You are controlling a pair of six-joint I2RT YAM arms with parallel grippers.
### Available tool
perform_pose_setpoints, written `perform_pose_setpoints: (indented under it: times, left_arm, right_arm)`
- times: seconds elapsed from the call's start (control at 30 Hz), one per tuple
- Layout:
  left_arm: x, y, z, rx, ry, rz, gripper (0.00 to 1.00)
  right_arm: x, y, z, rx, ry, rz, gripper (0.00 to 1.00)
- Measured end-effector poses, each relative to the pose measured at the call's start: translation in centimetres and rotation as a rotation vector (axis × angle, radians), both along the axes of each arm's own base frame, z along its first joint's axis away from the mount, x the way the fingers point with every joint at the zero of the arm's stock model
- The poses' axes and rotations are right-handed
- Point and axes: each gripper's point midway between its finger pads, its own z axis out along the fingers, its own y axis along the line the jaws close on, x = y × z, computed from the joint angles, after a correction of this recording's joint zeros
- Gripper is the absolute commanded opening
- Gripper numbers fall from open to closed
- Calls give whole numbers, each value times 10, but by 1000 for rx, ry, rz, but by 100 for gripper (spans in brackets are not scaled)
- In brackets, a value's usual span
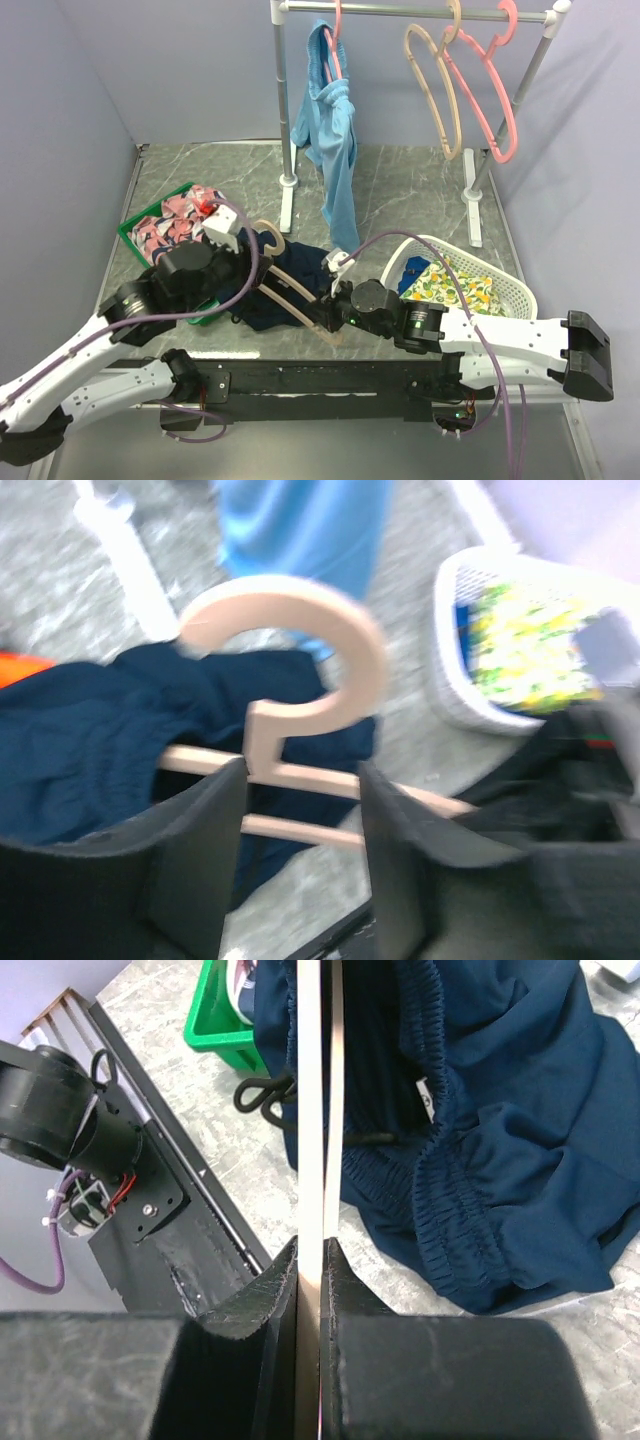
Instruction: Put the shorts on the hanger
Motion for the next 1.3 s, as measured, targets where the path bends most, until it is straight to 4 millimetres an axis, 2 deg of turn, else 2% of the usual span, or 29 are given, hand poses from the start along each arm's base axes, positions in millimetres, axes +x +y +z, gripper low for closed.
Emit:
perform_pose_setpoints:
  times: [0.07, 0.17, 0.2, 0.37, 0.7, 0.77, 0.8, 0.83, 0.93, 0.97, 1.0, 1.07, 1.1, 1.2, 1.3]
  left_arm:
    - [-5, -2, 9, -49, -28, -28, 69]
    - [-6, -2, 14, -88, -60, -37, 78]
    - [-5, -4, 13, -92, -64, -37, 79]
    - [5, -17, 10, -104, -69, -33, 76]
    - [34, -40, 12, -196, -80, 44, 64]
    - [38, -43, 7, -199, -75, 54, 54]
    - [38, -43, 4, -201, -74, 57, 47]
    - [39, -43, 2, -202, -74, 61, 30]
    - [41, -41, -1, -199, -80, 76, 1]
    - [42, -41, 0, -205, -80, 79, 1]
    - [42, -42, 1, -212, -81, 80, 1]
    - [42, -42, 3, -217, -90, 82, 1]
    - [43, -41, 3, -216, -90, 85, 1]
    - [42, -37, 0, -215, -93, 97, 1]
    - [39, -31, 0, -223, -101, 106, 1]
  right_arm:
    - [1, 1, 0, 1, -4, -1, 0]
    - [1, 2, 0, 4, -6, 0, 0]
    - [1, 3, 0, 4, -6, 0, 0]
    - [2, 5, -5, -9, -2, 1, 0]
    - [1, 10, -13, -28, -7, 6, 0]
    - [1, 11, -15, -37, -10, 1, 0]
    - [1, 11, -17, -42, -13, -1, 0]
    - [1, 11, -17, -45, -13, -3, 0]
    - [2, 12, -18, -48, -15, -12, 0]
    - [3, 12, -17, -46, -17, -19, 4]
    - [4, 12, -16, -44, -16, -27, 25]
    - [5, 11, -16, -42, -9, -45, 47]
    - [6, 11, -14, -39, -6, -53, 63]
    - [8, 9, -9, -19, 14, -88, 80]
    - [9, -2, 0, 4, 35, -135, 82]
